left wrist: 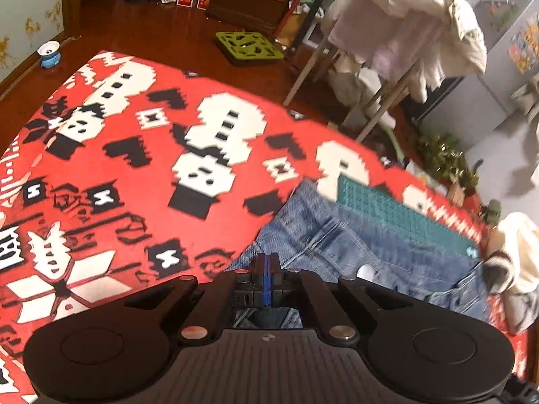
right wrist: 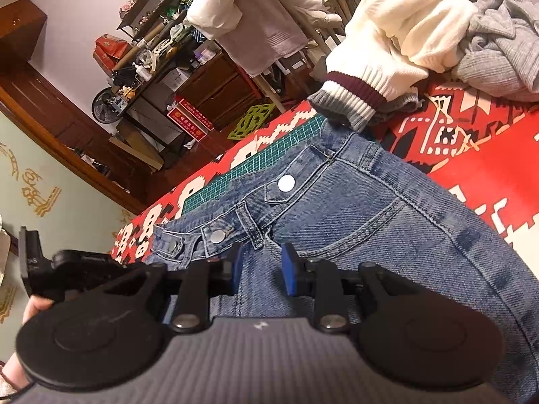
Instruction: Fold clothes
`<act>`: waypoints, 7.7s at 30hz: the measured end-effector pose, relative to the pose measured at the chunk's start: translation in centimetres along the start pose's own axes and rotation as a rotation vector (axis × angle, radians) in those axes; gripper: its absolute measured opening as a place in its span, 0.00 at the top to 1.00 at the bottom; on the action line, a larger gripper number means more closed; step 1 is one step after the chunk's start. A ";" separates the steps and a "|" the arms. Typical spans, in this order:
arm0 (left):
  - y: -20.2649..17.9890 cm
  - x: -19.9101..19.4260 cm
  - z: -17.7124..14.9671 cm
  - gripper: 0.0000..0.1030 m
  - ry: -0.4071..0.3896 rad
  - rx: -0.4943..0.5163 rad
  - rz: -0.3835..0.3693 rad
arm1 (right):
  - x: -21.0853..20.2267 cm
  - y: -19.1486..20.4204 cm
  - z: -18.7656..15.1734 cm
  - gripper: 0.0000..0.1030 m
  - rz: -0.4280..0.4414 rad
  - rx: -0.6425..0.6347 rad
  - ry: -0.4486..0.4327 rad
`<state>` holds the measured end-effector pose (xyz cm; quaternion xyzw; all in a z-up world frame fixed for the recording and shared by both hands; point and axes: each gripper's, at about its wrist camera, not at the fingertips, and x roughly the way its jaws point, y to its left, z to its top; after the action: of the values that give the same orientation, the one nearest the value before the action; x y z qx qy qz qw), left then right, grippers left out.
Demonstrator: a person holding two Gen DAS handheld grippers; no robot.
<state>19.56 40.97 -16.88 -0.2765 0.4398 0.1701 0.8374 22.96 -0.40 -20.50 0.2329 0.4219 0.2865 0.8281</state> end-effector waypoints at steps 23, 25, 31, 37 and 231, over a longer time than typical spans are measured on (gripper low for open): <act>2.8 -1.9 -1.2 0.99 0.099 -0.002 -0.005 | 0.2 0.1 0.0 0.72 0.021 0.021 0.007; 3.5 -2.4 -1.9 0.99 0.098 -0.005 0.006 | 0.2 0.2 0.1 0.72 0.021 0.020 0.005; 5.3 -3.8 -3.5 0.99 0.099 -0.014 0.022 | 0.3 0.1 0.0 0.71 0.022 0.022 0.009; 6.4 -5.3 -5.0 0.97 0.111 0.006 0.043 | 0.1 -0.1 0.0 0.71 0.026 0.030 0.010; -25.1 9.0 -2.5 0.99 0.093 0.431 -0.076 | 0.7 -4.1 2.1 0.70 -0.096 0.090 -0.070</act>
<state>36.16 20.02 -17.66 -0.1150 0.4934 0.0275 0.8617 26.15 -3.21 -22.36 0.2594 0.4158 0.2189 0.8438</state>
